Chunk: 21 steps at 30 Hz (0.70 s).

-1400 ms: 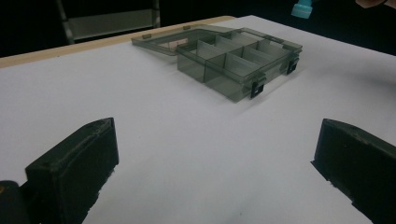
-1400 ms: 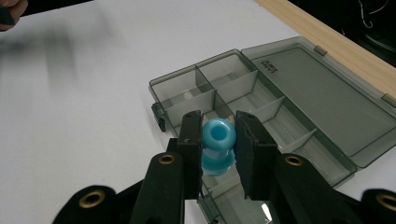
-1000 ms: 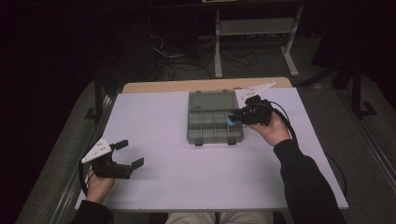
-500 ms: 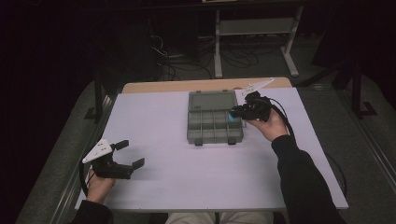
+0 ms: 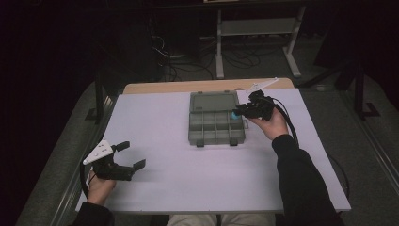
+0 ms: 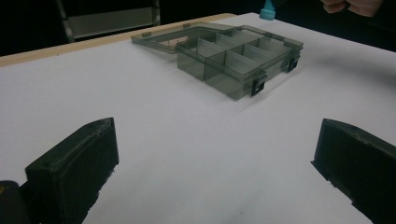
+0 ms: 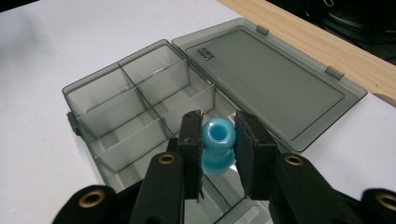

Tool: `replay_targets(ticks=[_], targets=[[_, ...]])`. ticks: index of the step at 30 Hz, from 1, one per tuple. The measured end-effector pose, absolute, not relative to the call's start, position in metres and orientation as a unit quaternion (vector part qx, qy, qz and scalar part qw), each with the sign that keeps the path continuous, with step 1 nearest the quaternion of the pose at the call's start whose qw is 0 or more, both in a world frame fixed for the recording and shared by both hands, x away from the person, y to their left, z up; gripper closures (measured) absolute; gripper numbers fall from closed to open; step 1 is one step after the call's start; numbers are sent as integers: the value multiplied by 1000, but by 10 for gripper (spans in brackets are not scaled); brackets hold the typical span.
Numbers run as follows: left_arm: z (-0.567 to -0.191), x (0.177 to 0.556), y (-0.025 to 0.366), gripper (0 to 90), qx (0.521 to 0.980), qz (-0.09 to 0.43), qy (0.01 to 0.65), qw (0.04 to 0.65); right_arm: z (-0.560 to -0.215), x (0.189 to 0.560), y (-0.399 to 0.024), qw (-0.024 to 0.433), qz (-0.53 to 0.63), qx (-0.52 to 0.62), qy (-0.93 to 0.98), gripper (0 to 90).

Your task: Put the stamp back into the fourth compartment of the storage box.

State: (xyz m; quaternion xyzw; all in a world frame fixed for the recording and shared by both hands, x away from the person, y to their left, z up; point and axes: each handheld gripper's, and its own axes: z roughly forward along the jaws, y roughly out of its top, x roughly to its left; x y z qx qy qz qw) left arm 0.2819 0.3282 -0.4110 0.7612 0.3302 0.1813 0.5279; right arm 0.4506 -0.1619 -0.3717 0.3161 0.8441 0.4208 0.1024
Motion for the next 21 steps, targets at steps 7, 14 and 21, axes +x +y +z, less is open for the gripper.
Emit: replay_targets(ticks=[7, 14, 21], targets=[[-411, 282, 329, 0, 761, 182, 330, 528, -376, 456, -162, 108, 421, 321, 841, 714], [-411, 282, 329, 0, 760, 182, 331, 529, -383, 461, -163, 112, 412, 326, 844, 714], [-411, 282, 327, 0, 762, 181, 329, 527, -391, 466, -157, 106, 407, 324, 848, 714]])
